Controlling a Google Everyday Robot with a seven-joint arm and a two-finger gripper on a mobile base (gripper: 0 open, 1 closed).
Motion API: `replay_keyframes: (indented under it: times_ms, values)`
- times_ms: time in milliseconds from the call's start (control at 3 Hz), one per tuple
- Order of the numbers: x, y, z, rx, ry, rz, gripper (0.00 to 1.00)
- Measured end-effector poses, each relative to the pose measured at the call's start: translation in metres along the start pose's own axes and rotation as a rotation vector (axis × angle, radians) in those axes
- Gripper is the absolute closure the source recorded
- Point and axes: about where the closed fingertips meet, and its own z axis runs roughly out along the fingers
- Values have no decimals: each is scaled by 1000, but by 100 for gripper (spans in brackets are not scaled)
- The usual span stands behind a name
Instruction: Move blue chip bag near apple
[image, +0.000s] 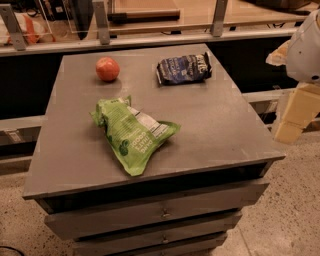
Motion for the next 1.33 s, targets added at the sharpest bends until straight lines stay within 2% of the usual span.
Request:
replay_keyframes:
  times_ms: [667, 1000, 1333]
  values:
    - [-1, -7, -3, 17, -21, 4, 0]
    - [-5, -35, -4, 28, -91, -23, 0]
    - [2, -74, -8, 60, -231, 6, 0]
